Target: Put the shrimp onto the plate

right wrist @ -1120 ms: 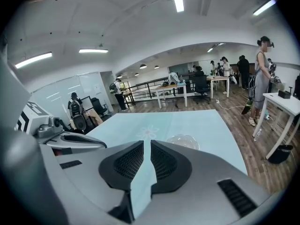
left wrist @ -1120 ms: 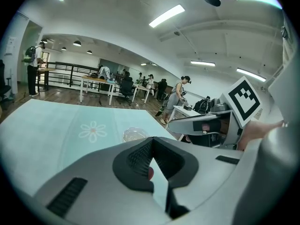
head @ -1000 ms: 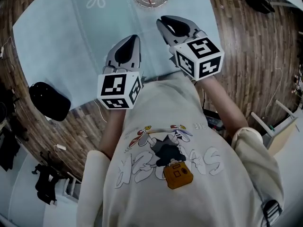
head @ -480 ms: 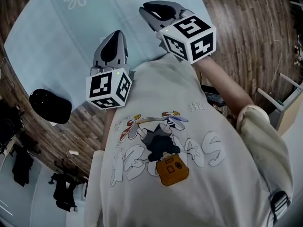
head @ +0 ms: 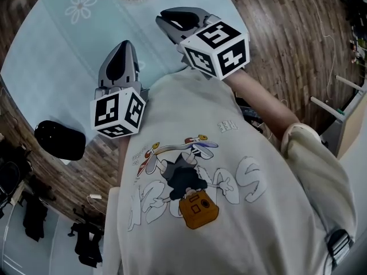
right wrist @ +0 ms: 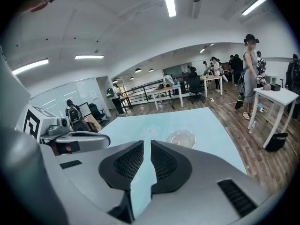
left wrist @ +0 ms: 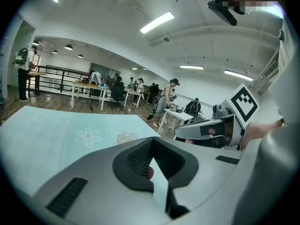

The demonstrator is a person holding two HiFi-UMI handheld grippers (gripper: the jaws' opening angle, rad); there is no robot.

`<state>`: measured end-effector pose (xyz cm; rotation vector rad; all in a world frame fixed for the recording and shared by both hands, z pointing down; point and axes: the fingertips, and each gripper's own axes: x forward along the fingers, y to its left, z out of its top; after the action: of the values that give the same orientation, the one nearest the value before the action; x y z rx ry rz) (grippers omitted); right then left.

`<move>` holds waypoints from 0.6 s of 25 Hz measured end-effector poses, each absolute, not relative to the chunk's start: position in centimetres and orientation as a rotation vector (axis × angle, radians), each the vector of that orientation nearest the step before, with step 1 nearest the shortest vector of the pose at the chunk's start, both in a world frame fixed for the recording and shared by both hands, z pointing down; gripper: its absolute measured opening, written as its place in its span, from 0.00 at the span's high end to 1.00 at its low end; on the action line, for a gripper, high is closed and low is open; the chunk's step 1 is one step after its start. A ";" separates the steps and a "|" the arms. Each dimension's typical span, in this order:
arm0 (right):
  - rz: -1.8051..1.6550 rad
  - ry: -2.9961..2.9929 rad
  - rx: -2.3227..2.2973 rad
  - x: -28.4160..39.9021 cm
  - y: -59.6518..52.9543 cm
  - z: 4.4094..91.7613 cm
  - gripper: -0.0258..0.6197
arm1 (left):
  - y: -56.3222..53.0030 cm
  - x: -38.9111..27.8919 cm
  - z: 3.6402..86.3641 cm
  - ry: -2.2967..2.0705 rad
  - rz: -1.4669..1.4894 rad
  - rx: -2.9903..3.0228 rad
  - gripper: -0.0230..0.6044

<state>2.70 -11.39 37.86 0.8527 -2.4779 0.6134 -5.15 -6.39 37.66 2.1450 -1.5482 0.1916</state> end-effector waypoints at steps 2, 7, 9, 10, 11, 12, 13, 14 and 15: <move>0.628 -2.475 0.853 2.7 -10.8 38.1 0.86 | -6.2 -5.4 37.5 -1.553 0.189 2.151 0.95; 0.665 -2.462 0.819 2.8 -9.7 38.6 0.86 | -5.9 -5.5 37.5 -1.550 0.183 2.153 0.95; 0.659 -2.459 0.821 3.0 -9.5 38.5 0.86 | -5.8 -5.2 37.5 -1.542 0.183 2.160 0.95; 0.658 -2.455 0.825 3.2 -9.4 38.4 0.86 | -5.8 -5.1 37.4 -1.538 0.182 2.165 0.95; 0.657 -2.452 0.829 3.3 -9.3 38.4 0.86 | -5.7 -5.0 37.4 -1.535 0.182 2.170 0.95; 0.658 -2.450 0.831 3.3 -9.2 38.4 0.86 | -5.7 -5.0 37.3 -1.534 0.184 2.174 0.95; 0.660 -2.450 0.830 3.2 -9.1 38.4 0.86 | -5.6 -5.1 37.2 -1.535 0.188 2.178 0.95; 0.661 -2.452 0.828 3.1 -9.1 38.3 0.86 | -5.7 -5.2 37.0 -1.537 0.190 2.183 0.95; 0.660 -2.454 0.828 3.1 -9.2 38.2 0.86 | -5.7 -5.2 36.9 -1.537 0.192 2.188 0.95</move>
<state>3.12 -9.17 38.22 0.8281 -2.4540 0.6600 -5.16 -5.72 36.91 2.1884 -1.5369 0.1916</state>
